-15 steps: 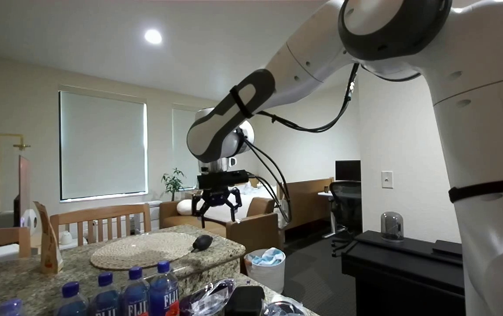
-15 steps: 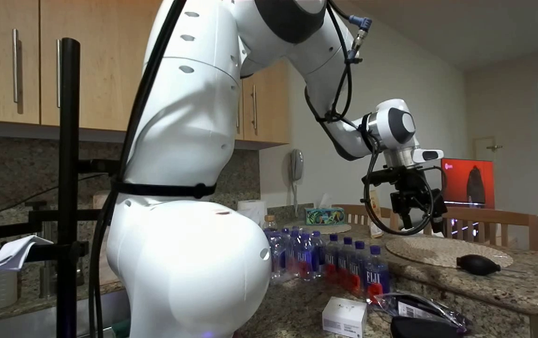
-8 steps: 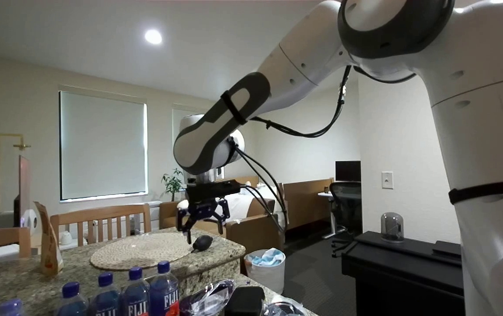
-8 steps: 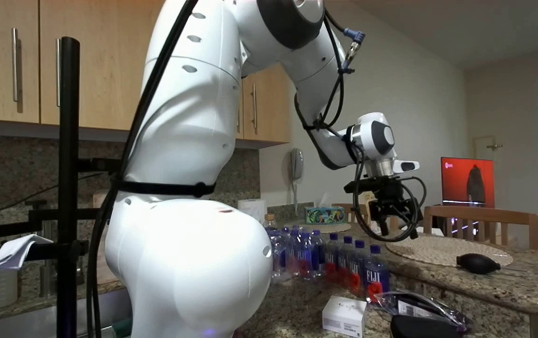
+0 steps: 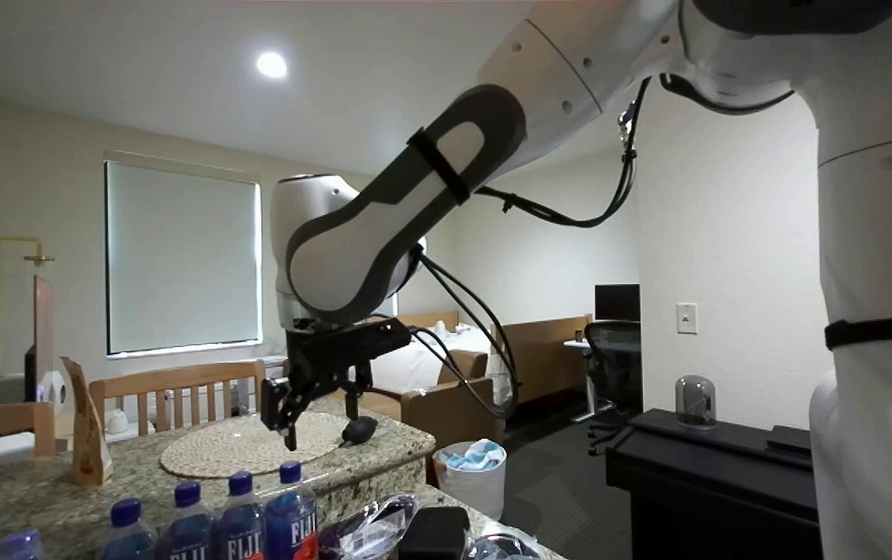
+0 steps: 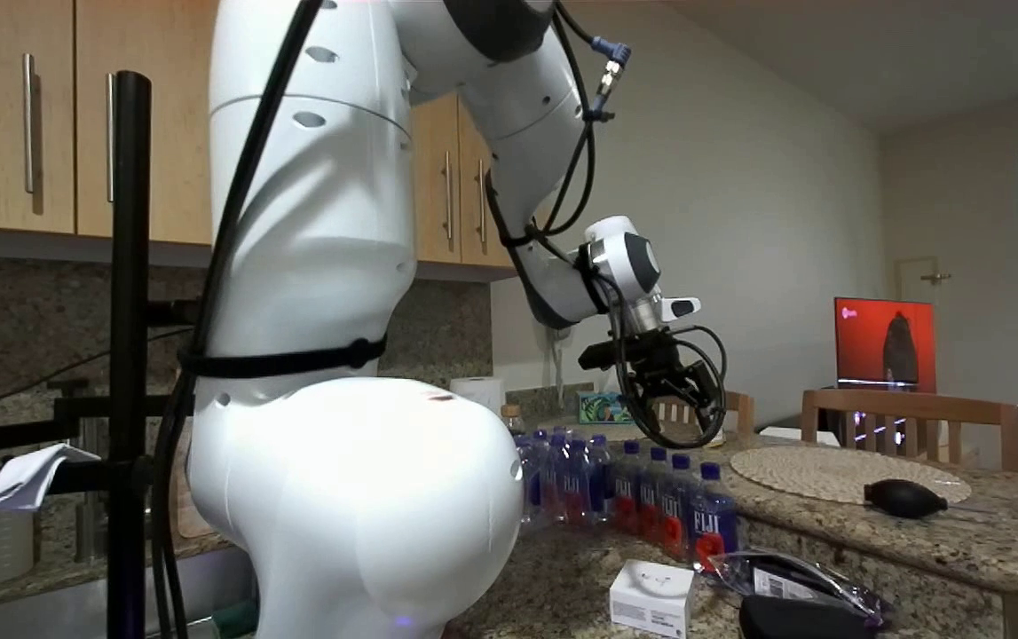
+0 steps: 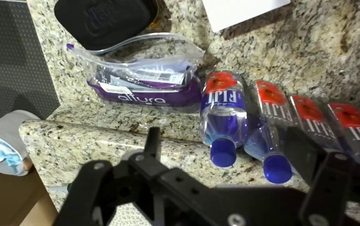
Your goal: Remove the black pump from the plastic bag and put it on the top counter
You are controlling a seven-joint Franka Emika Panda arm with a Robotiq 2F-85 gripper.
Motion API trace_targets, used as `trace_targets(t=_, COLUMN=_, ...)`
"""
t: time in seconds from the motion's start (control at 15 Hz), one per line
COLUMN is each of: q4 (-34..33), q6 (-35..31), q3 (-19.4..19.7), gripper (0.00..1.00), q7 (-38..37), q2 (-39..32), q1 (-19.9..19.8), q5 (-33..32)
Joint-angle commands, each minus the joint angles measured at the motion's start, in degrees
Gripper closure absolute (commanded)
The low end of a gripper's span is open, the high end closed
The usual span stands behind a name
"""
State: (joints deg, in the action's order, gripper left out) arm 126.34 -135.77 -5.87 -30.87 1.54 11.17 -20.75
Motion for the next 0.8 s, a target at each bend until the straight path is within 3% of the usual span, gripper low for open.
trace_targets(t=0.0, q4=9.5, q6=-6.2, q3=-1.3, gripper=0.0, q7=-2.8, q2=6.8, q1=-1.5, q5=3.8)
trace_targets(t=0.33, q4=16.6, q6=-10.1, q3=-2.0, gripper=0.0, q7=-6.9, q2=11.8, q1=-4.1, q5=6.4)
trace_targets(t=0.4, q4=12.8, q6=-8.1, q3=-2.7, gripper=0.0, q7=-5.5, q2=8.7, q1=-4.2, q5=6.0)
trace_targets(t=0.73, q4=15.0, q6=-8.5, q3=-2.9, gripper=0.0, q7=-5.5, q2=10.5, q1=-4.9, q5=6.2)
